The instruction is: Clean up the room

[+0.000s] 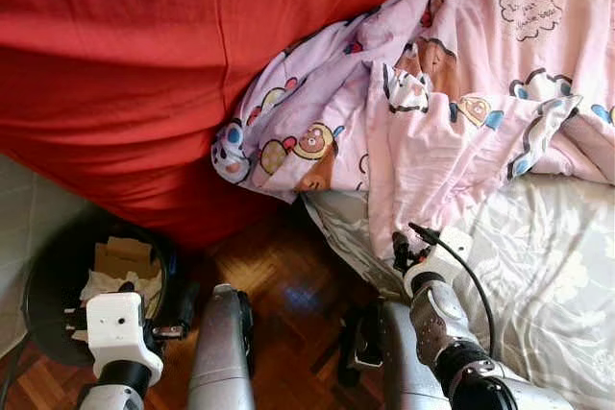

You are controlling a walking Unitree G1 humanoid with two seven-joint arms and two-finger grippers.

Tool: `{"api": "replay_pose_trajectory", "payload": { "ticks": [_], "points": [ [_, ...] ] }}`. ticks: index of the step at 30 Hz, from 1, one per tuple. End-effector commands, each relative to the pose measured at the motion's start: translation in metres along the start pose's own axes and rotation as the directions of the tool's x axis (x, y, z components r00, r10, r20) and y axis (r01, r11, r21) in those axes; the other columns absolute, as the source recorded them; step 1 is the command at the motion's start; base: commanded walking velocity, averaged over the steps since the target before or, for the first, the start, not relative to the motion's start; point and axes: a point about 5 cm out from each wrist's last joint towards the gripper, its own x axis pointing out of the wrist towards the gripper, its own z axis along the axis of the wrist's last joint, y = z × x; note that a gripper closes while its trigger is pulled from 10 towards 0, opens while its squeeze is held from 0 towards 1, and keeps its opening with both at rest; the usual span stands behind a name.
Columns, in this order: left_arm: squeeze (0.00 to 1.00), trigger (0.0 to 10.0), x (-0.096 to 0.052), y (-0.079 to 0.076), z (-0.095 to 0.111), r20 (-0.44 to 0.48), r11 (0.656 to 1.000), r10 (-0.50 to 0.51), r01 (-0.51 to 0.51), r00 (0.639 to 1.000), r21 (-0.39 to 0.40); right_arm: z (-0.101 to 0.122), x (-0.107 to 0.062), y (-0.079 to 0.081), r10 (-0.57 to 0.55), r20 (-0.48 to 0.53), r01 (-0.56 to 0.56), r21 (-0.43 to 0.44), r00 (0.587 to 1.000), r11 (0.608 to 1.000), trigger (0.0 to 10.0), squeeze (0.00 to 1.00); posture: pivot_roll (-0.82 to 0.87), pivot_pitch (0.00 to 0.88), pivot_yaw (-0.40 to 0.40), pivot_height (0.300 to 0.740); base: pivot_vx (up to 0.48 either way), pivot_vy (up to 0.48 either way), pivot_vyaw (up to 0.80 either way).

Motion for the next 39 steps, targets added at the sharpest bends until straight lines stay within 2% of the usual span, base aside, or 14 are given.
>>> {"api": "replay_pose_trajectory", "payload": {
  "ticks": [1, 22, 39],
  "points": [
    [0.00, 10.0, -0.007, 0.002, -0.006, -0.043, 1.000, 0.017, -0.017, 0.999, 0.000, -0.018, -0.006, -0.007, -0.017, -0.068, 0.017, -0.005, 0.998, 1.000, 0.0, 0.00, 0.24, 0.602, -0.038, 0.623, 0.000, 0.000, 0.00],
    [0.00, 10.0, -0.011, -0.004, -0.009, -0.058, 0.999, 0.029, -0.030, 0.998, -0.024, -0.033, -0.011, 0.007, 0.100, -0.125, -0.105, -0.028, 0.987, 0.994, 0.0, 0.00, 0.23, 0.611, -0.052, 0.623, 0.000, 0.000, 0.00],
    [0.00, 10.0, -0.010, -0.006, -0.014, -0.064, 0.999, 0.034, -0.036, 0.997, -0.026, -0.025, -0.008, 0.002, 0.088, -0.102, -0.092, -0.040, 0.991, 0.995, 0.0, 0.00, 0.22, 0.582, -0.057, 0.623, 0.000, 0.000, 0.00]
  ]
}}
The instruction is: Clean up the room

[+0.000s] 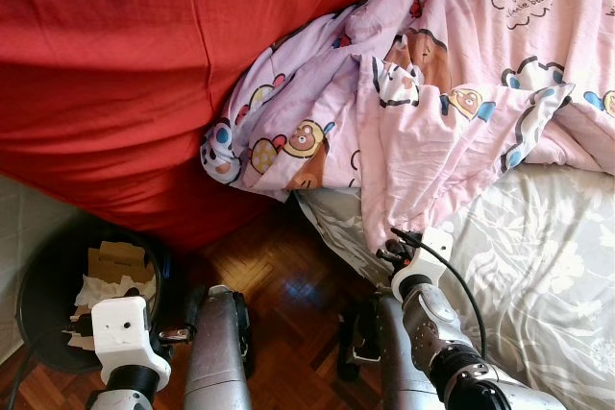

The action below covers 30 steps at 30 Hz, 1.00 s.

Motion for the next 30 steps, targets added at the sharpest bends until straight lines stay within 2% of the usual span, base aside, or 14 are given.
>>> {"api": "replay_pose_trajectory", "payload": {
  "ticks": [1, 4, 8, 10, 13, 17, 19, 22, 25, 28, 29, 30],
  "points": [
    [0.00, 10.0, -0.005, 0.002, -0.011, -0.048, 1.000, 0.019, -0.019, 0.999, 0.014, -0.014, -0.006, -0.009, -0.031, -0.052, 0.031, 0.004, 0.998, 1.000, 0.0, 0.00, 0.22, 0.582, -0.057, 0.623, 0.000, 0.000, 0.00],
    [0.00, 10.0, -0.002, 0.003, -0.015, -0.051, 1.000, 0.024, -0.023, 0.998, 0.015, -0.013, -0.006, -0.014, -0.043, -0.044, 0.043, 0.003, 0.998, 0.999, 0.0, 0.00, 0.21, 0.559, -0.066, 0.623, 0.000, 0.000, 0.00],
    [0.00, 10.0, 0.004, 0.006, -0.026, -0.067, 0.999, 0.038, -0.037, 0.997, 0.018, -0.013, -0.010, -0.030, -0.083, -0.034, 0.083, -0.003, 0.996, 0.997, 0.0, 0.00, 0.19, 0.504, -0.080, 0.623, 0.000, 0.000, 0.00],
    [0.00, 10.0, 0.006, 0.009, -0.032, -0.078, 0.999, 0.044, -0.043, 0.996, 0.022, -0.008, -0.012, -0.040, -0.093, 0.003, 0.093, 0.006, 0.996, 0.996, 0.0, 0.00, 0.19, 0.475, -0.087, 0.623, 0.000, 0.000, 0.00],
    [0.00, 10.0, 0.012, 0.014, -0.042, -0.095, 0.998, 0.056, -0.054, 0.994, 0.028, -0.002, -0.014, -0.047, -0.085, 0.046, 0.085, 0.004, 0.995, 0.996, 0.0, 0.00, 0.17, 0.401, -0.101, 0.623, 0.000, 0.000, 0.00],
    [0.00, 10.0, 0.018, 0.024, -0.062, -0.139, 0.996, 0.086, -0.082, 0.986, 0.035, 0.002, -0.024, -0.065, -0.087, 0.130, 0.088, 0.001, 0.988, 0.996, 0.0, 0.00, 0.14, 0.295, -0.111, 0.623, 0.000, 0.000, 0.00],
    [0.00, 10.0, 0.019, 0.025, -0.064, -0.142, 0.996, 0.089, -0.085, 0.986, 0.034, 0.002, -0.024, -0.066, -0.088, 0.132, 0.089, 0.000, 0.987, 0.996, 0.0, 0.00, 0.14, 0.295, -0.111, 0.623, 0.000, 0.000, 0.00],
    [0.00, 10.0, 0.021, 0.028, -0.077, -0.175, 0.995, 0.100, -0.094, 0.979, 0.042, -0.001, -0.032, -0.077, -0.098, 0.149, 0.104, -0.034, 0.984, 0.994, 0.0, 0.00, 0.11, 0.217, -0.110, 0.623, 0.000, 0.000, 0.00],
    [0.00, 10.0, 0.025, 0.029, -0.097, -0.234, 0.995, 0.101, -0.093, 0.967, 0.046, -0.008, -0.039, -0.086, -0.119, 0.148, 0.124, -0.030, 0.982, 0.992, 0.0, 0.00, 0.08, 0.150, -0.109, 0.623, 0.000, 0.000, 0.00],
    [0.00, 10.0, 0.030, 0.030, -0.110, -0.271, 0.994, 0.103, -0.091, 0.957, 0.055, -0.011, -0.041, -0.083, -0.090, 0.148, 0.098, -0.049, 0.985, 0.994, 0.0, 0.00, 0.06, 0.083, -0.104, 0.623, 0.000, 0.000, 0.00],
    [0.00, 10.0, 0.032, 0.031, -0.112, -0.280, 0.994, 0.106, -0.094, 0.954, 0.056, -0.011, -0.042, -0.082, -0.076, 0.148, 0.085, -0.057, 0.986, 0.995, 2.6, 0.00, 0.05, 0.073, -0.102, 0.623, 0.000, 0.000, 0.00],
    [0.00, 10.0, 0.032, 0.032, -0.114, -0.284, 0.994, 0.109, -0.096, 0.953, 0.057, -0.012, -0.042, -0.081, -0.067, 0.149, 0.077, -0.062, 0.987, 0.995, 2.6, 0.00, 0.05, 0.073, -0.102, 0.623, 0.000, 0.000, 0.00]
  ]
}}
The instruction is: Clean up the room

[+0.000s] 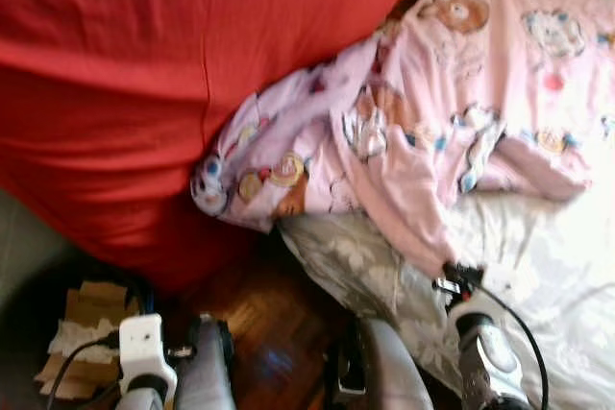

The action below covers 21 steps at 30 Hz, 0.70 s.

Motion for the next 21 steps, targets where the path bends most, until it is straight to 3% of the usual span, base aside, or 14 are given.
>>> {"api": "replay_pose_trajectory", "payload": {
  "ticks": [1, 5, 11, 21],
  "points": [
    [0.00, 10.0, -0.004, 0.007, -0.016, -0.060, 0.999, 0.033, -0.032, 0.998, 0.015, -0.001, -0.004, -0.001, 0.020, 0.011, -0.020, -0.018, 1.000, 1.000, 10.0, 0.00, 0.04, 0.035, -0.095, 0.623, 0.000, 0.000, 0.00],
    [0.00, 10.0, 0.006, 0.003, -0.024, -0.100, 0.999, 0.038, -0.037, 0.994, 0.008, 0.013, 0.000, 0.001, 0.067, 0.078, -0.063, -0.044, 0.995, 0.997, 10.0, 0.00, 0.01, 0.000, -0.078, 0.623, 0.000, 0.000, 0.00],
    [0.00, 10.0, 0.015, -0.002, -0.030, -0.154, 1.000, 0.026, -0.025, 0.988, 0.007, 0.025, 0.007, 0.006, 0.089, 0.111, -0.078, -0.097, 0.990, 0.992, 10.0, 0.00, -0.02, 0.000, -0.052, 0.663, 0.000, 0.000, 0.00],
    [0.00, 10.0, 0.019, 0.002, -0.035, -0.204, 0.998, 0.053, -0.056, 0.977, -0.009, 0.030, 0.009, 0.003, 0.026, 0.146, -0.018, -0.056, 0.989, 0.998, 10.0, 0.00, -0.01, 0.000, -0.043, 0.733, 0.000, 0.000, 0.00]
  ]
}}
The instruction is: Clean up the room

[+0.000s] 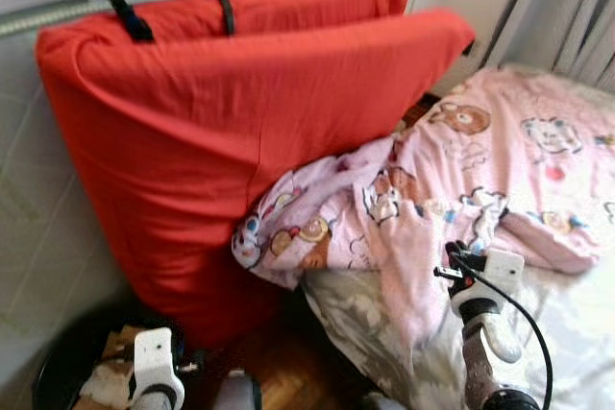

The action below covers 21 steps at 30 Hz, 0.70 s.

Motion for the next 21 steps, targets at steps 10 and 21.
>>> {"api": "replay_pose_trajectory", "payload": {
  "ticks": [10, 21],
  "points": [
    [0.00, 10.0, -0.008, 0.008, -0.019, -0.063, 0.999, 0.036, -0.036, 0.997, 0.003, -0.013, -0.002, -0.002, -0.038, -0.105, 0.036, -0.024, 0.994, 0.999, 10.0, 0.00, 0.00, 0.000, -0.048, 0.740, 0.000, 0.000, 0.00],
    [0.00, 10.0, -0.005, 0.007, -0.011, -0.023, 1.000, 0.014, -0.013, 1.000, 0.013, -0.037, -0.007, 0.005, -0.031, -0.283, 0.016, -0.054, 0.959, 0.998, 10.0, 0.00, 0.03, 0.000, -0.035, 0.740, 0.000, 0.000, 0.00]
  ]
}}
